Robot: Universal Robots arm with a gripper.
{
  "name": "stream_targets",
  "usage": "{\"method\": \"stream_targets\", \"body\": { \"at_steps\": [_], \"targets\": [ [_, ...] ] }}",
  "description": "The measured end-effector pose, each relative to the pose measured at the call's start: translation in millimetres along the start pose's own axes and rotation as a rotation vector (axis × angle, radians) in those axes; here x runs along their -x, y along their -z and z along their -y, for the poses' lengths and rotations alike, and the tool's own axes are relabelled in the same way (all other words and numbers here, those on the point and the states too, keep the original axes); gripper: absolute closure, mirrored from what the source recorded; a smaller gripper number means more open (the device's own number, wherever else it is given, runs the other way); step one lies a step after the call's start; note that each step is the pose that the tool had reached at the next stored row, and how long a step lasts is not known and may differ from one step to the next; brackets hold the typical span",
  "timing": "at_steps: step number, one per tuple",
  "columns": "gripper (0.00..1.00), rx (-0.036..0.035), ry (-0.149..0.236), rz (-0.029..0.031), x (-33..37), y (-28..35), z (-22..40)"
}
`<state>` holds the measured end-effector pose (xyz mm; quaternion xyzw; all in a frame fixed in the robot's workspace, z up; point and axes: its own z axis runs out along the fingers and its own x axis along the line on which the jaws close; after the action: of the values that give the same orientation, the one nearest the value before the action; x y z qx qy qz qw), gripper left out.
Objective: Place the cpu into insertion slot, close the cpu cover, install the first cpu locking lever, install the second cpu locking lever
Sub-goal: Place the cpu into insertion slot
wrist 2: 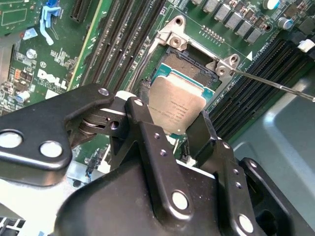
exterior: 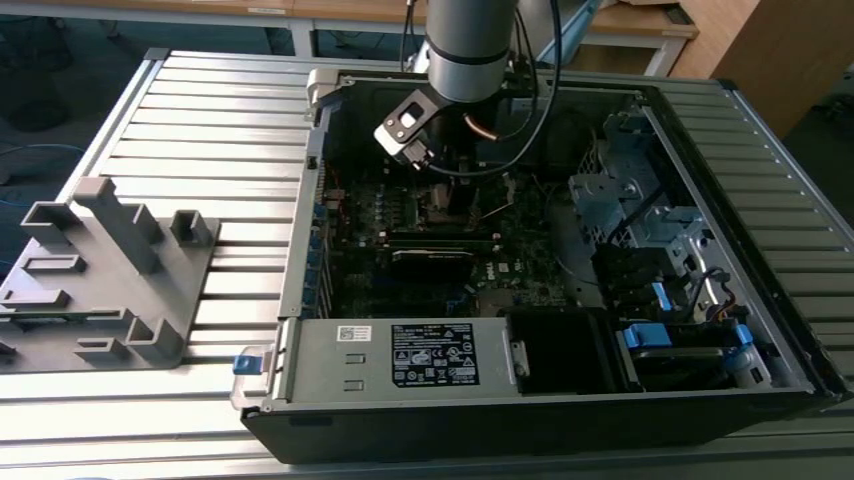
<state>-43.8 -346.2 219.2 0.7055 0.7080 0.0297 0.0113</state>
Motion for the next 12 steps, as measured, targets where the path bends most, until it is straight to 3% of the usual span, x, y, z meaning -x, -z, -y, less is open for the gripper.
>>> {"method": "stream_targets", "body": {
  "at_steps": [12],
  "targets": [
    [0.46, 0.0004, -0.015, 0.0009, -3.4, -10.3, 0.6]
  ]
}}
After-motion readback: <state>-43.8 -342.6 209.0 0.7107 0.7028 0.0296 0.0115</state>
